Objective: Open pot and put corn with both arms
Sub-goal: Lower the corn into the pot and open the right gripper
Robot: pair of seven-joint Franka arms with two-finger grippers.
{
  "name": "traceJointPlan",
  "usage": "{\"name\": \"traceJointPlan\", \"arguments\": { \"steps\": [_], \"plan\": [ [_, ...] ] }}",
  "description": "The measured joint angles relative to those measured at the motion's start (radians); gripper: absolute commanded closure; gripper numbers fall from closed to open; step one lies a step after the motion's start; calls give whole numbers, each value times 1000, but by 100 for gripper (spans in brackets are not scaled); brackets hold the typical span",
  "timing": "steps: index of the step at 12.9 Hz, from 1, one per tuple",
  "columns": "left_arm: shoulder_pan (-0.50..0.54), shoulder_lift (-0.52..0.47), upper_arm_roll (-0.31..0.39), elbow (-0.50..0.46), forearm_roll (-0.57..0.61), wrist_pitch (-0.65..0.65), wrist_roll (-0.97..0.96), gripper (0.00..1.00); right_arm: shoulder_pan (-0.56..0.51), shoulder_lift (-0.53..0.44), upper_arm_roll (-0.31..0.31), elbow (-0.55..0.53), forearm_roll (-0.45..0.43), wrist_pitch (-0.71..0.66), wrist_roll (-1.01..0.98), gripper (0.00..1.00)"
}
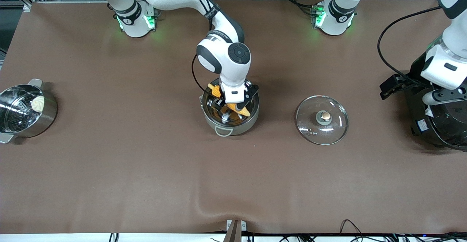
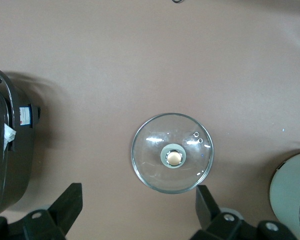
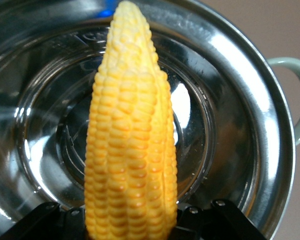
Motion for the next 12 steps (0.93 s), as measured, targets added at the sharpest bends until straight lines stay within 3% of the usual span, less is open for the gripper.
{"name": "traceJointPlan", "arguments": {
  "steps": [12],
  "plan": [
    [24,-1,-39,61,0,-126,86,0,5,-9,-12,19,-9,0,47,0]
  ]
}}
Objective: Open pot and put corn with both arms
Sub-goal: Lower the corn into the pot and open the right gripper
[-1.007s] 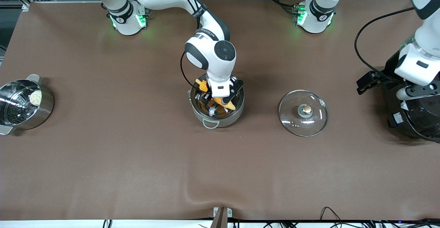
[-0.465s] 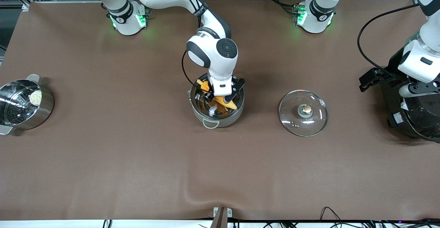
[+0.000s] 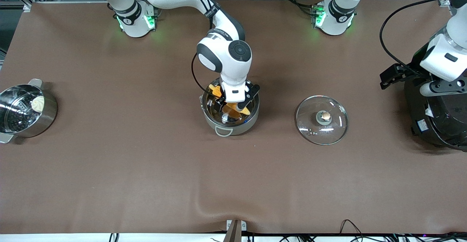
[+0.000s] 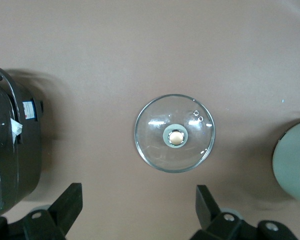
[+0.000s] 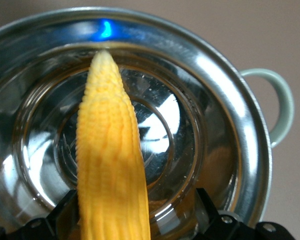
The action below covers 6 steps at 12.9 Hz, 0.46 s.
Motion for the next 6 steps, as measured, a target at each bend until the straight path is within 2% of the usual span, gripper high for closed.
{"name": "traceJointPlan", "arguments": {
  "steps": [4,6],
  "plan": [
    [10,0,0,4,0,-13,73,0,-28,-52,-6,22,37,-76,60,0],
    [12,0,1,5,0,-24,74,0,-80,-92,-9,24,54,-96,61,0]
  ]
}}
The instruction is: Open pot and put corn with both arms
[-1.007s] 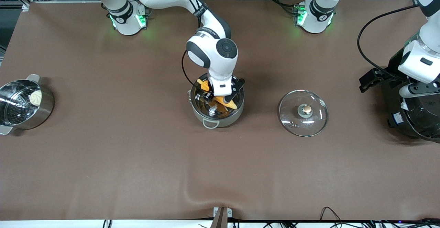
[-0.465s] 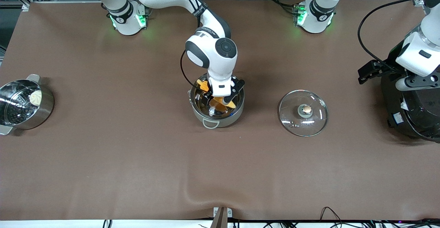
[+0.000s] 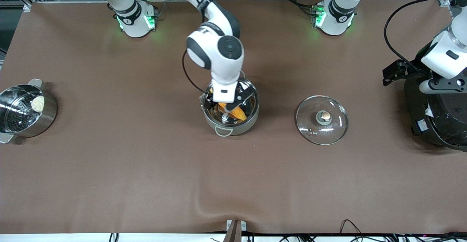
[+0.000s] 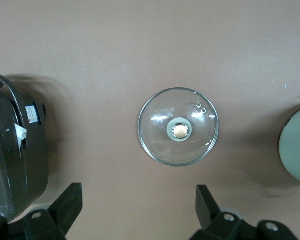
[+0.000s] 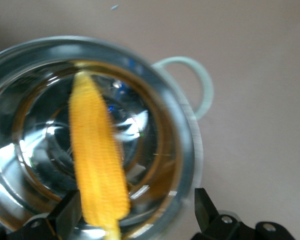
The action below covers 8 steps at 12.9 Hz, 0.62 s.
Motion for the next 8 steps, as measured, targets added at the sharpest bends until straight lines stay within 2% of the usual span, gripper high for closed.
{"name": "traceJointPlan", "arguments": {
  "steps": [4,8],
  "plan": [
    [5,0,1,2,0,-6,0,0,-188,-76,-4,1,42,-62,-9,0],
    [6,7,1,1,0,-8,0,0,-364,-138,-4,-9,76,-185,-34,0]
  ]
}}
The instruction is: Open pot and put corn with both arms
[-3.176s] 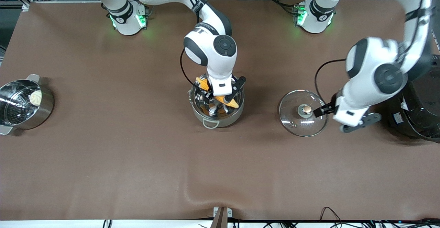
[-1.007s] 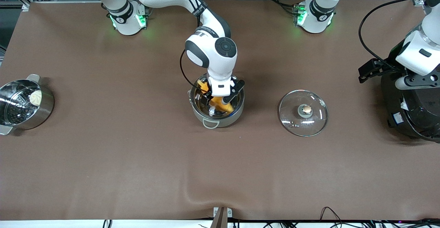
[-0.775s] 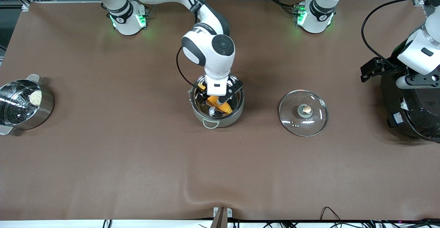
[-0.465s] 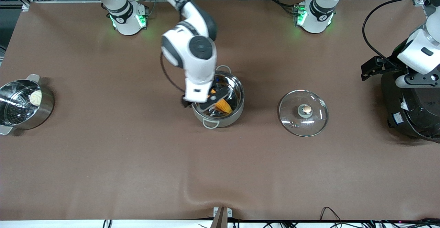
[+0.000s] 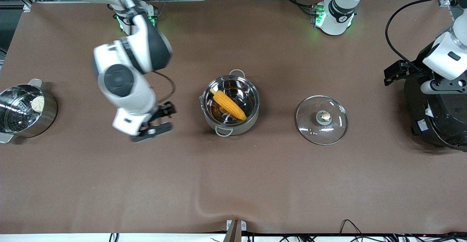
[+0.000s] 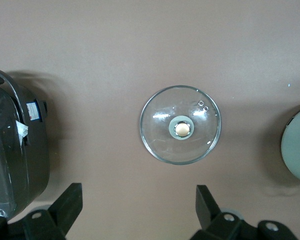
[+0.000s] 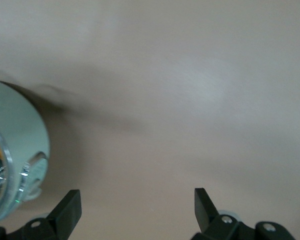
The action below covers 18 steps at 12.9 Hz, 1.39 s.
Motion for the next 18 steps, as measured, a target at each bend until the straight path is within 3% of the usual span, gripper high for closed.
{"name": "traceJointPlan", "arguments": {
  "steps": [6,10,14,18],
  "plan": [
    [0,4,-1,0,0,0,0,0,-193,-228,-4,-105,59,-111,-32,0],
    [0,4,-1,0,0,0,0,0,-268,-356,-62,-117,60,-184,-96,0],
    [0,4,-1,6,0,0,0,0,-351,-430,-86,-119,65,-235,-139,0],
    [0,4,-1,30,0,0,0,0,-370,-443,-80,-130,68,-243,-138,0]
  ]
}}
